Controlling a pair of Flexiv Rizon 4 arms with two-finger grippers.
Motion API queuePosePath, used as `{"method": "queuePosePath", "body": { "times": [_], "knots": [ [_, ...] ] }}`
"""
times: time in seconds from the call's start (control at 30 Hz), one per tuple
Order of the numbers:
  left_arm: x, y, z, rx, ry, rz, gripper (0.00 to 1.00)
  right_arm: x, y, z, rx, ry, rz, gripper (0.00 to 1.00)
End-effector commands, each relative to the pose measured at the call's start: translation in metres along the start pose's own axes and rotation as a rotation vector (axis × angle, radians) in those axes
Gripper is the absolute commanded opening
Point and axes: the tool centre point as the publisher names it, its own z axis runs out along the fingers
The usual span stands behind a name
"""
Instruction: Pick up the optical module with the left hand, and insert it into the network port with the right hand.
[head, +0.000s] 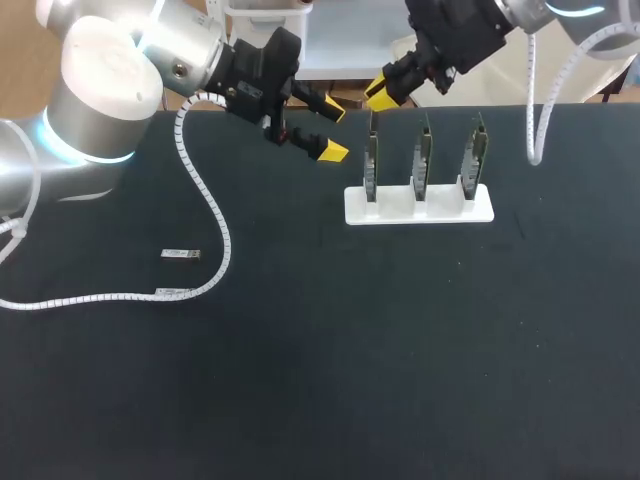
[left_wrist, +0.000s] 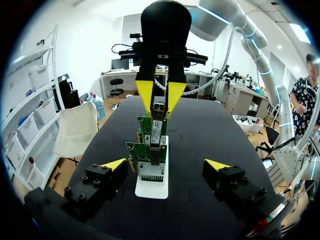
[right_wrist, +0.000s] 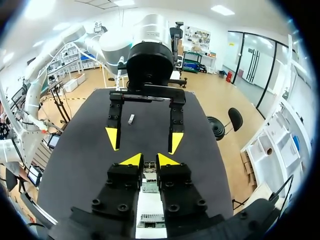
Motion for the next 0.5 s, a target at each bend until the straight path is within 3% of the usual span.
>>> {"method": "queuePosePath", "body": {
  "times": [0.03,0.5],
  "knots": [
    [-0.0003,0.0007,0.0006,0.0,0.003,-0.001,1.0,0.0006,0.0023,-0.0006,0.004,0.002,0.0,0.0],
    [-0.0003,0.0007,0.0006,0.0,0.003,-0.001,1.0,0.0007,0.0011,0.0014,-0.004,0.001,-0.001,0.0]
  ]
}}
